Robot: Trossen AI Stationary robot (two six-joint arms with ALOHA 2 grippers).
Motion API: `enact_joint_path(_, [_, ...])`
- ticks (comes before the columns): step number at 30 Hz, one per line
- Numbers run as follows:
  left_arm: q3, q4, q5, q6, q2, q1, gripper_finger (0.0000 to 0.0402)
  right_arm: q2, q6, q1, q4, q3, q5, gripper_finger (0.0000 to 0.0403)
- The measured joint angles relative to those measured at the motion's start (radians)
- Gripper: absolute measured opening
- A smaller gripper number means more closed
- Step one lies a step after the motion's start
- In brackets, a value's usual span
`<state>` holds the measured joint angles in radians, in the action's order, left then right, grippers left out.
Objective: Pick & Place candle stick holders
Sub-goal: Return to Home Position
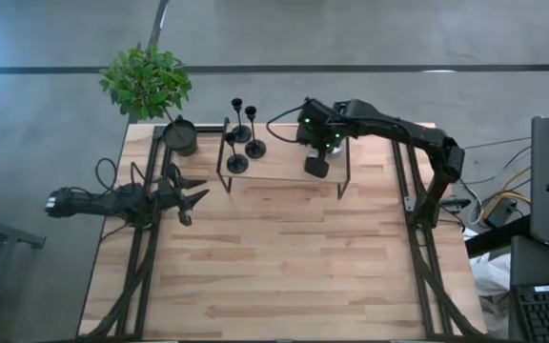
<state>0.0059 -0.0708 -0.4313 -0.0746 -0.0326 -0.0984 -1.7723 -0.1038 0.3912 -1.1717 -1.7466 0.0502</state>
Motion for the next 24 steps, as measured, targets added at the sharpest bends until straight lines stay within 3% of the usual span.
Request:
enact_joint_path(9, [0.000, 0.000, 0.000, 0.000, 0.000, 0.000, 0.0142, 0.111, 0.072, 0.000, 0.016, 0.000, 0.000, 0.0366])
enact_joint_path(15, [0.000, 0.000, 0.000, 0.000, 0.000, 0.000, 0.0142, 0.230, 0.168, -0.016, 0.123, 0.000, 0.012, 0.0366])
enact_joint_path(20, [0.000, 0.000, 0.000, 0.000, 0.000, 0.000, 0.0142, 0.361, 0.200, -0.083, 0.282, 0.000, 0.039, 0.0366])
enact_joint_path(24, [0.000, 0.000, 0.000, 0.000, 0.000, 0.000, 0.0142, 0.452, 0.220, -0.202, 0.324, -0.002, 0.079, 0.0366])
